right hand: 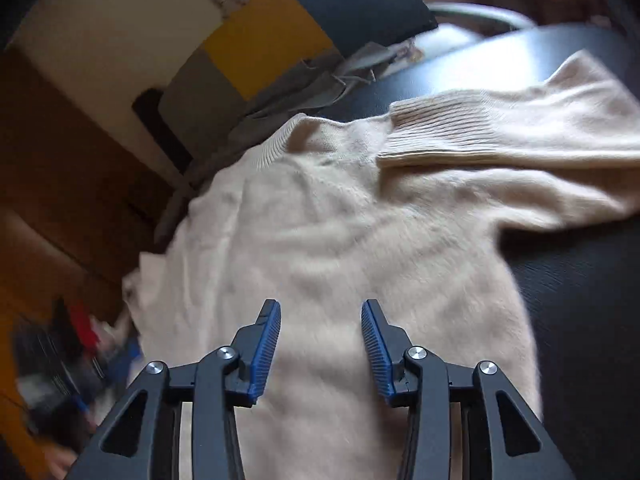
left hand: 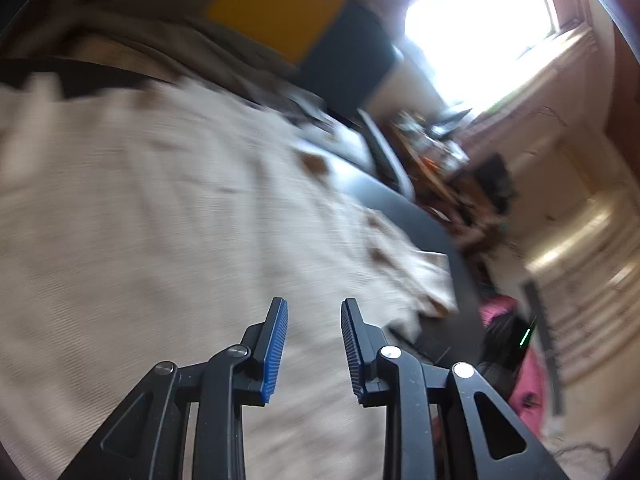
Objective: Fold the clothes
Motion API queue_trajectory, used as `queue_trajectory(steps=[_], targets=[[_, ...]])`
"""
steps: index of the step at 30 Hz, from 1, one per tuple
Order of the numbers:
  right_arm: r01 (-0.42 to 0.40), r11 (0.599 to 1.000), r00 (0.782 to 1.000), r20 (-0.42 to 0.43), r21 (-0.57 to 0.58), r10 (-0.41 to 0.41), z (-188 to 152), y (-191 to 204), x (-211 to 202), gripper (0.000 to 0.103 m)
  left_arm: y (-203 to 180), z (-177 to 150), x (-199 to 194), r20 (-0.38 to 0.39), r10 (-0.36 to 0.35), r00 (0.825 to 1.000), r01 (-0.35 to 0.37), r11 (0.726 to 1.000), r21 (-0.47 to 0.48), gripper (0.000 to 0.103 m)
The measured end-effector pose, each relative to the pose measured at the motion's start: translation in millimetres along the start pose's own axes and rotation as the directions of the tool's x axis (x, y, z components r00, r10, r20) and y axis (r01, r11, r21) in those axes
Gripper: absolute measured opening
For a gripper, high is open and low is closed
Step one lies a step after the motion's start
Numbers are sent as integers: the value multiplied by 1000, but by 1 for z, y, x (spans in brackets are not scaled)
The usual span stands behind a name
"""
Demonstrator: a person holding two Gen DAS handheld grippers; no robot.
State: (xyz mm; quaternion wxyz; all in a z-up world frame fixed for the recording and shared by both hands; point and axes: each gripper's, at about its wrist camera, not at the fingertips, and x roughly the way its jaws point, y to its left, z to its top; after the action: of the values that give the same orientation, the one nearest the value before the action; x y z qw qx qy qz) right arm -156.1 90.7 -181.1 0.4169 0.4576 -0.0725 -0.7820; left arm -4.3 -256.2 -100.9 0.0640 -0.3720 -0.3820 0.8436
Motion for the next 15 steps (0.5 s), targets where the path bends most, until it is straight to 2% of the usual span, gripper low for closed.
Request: queue_trajectory(steps=[1, 3, 7, 11, 15], targets=[[22, 999, 1000, 10, -30, -21, -6, 1, -4, 45, -8, 9, 18, -29, -39, 999, 39, 999, -18, 26], [-7, 999, 999, 47, -31, 9, -22, -6, -14, 46, -22, 29, 62, -103, -116, 988, 110, 992, -66, 26], [-79, 997, 994, 69, 6, 79, -13, -19, -8, 54, -40, 53, 132, -214, -193, 958, 161, 974, -159, 26], [-112, 994, 991, 77, -5, 112, -11, -15, -4, 61, -48, 67, 183, -285, -184, 941, 132, 972, -194, 27], [-135, 991, 987, 83, -9, 135, -10, -12, -2, 64, -47, 71, 208, -356, -140, 924, 66, 975, -212, 28]])
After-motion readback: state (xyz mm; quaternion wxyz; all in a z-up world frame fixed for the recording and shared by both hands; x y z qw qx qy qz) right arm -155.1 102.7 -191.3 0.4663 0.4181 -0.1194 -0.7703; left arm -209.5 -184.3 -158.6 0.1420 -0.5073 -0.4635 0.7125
